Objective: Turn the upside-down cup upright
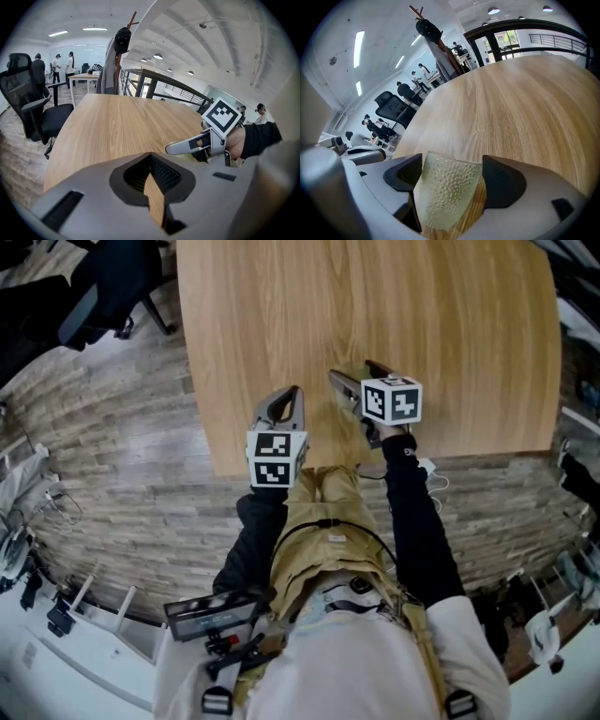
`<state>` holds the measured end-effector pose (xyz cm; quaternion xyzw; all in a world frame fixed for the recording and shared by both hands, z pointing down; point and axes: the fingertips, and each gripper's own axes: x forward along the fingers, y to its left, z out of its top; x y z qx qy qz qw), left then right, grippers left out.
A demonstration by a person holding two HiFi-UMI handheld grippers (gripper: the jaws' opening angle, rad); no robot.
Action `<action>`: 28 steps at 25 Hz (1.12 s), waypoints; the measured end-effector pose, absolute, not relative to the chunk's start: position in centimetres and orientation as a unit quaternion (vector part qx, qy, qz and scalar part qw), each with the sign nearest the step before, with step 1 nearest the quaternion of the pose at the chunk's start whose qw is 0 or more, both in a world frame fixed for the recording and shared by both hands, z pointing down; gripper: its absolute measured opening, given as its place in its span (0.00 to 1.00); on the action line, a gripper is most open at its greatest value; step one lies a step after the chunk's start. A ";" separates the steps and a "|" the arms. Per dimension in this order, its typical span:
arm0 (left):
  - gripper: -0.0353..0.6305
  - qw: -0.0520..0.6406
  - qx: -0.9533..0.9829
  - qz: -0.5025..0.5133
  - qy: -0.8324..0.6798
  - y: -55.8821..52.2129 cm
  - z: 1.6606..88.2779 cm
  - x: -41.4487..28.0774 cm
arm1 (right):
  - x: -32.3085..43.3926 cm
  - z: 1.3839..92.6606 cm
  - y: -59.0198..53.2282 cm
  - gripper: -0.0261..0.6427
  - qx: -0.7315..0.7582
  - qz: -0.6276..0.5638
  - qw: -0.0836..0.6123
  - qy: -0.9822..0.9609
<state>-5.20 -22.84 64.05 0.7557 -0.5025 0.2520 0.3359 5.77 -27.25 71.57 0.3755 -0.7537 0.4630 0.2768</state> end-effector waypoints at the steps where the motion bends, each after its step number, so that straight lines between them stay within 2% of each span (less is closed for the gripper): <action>1: 0.06 0.335 0.756 0.251 -0.503 -22.8 64.0 -5.2 | 5.8 71.5 -27.4 0.63 0.378 0.462 0.274 -0.754; 12: 0.06 0.321 0.761 0.236 -0.511 -23.5 63.0 -5.6 | 5.8 68.9 -29.2 0.63 0.402 0.397 0.249 -0.787; 21: 0.06 0.274 0.767 0.184 -0.550 -25.5 59.4 -7.6 | 7.6 59.4 -31.4 0.62 0.471 0.241 0.187 -0.827; 22: 0.06 0.263 0.768 0.170 -0.558 -25.7 58.3 -8.0 | 7.9 57.9 -31.3 0.54 0.480 0.220 0.182 -0.830; 24: 0.06 0.237 0.770 0.144 -0.574 -26.2 55.6 -8.8 | 8.6 54.3 -31.0 0.23 0.498 0.176 0.164 -0.833; 25: 0.06 0.223 0.771 0.132 -0.582 -26.4 53.9 -9.1 | 8.8 52.2 -30.8 0.13 0.505 0.158 0.152 -0.835; 28: 0.06 0.185 0.772 0.102 -0.600 -26.6 48.8 -10.1 | 9.0 46.4 -29.7 0.07 0.513 0.120 0.118 -0.842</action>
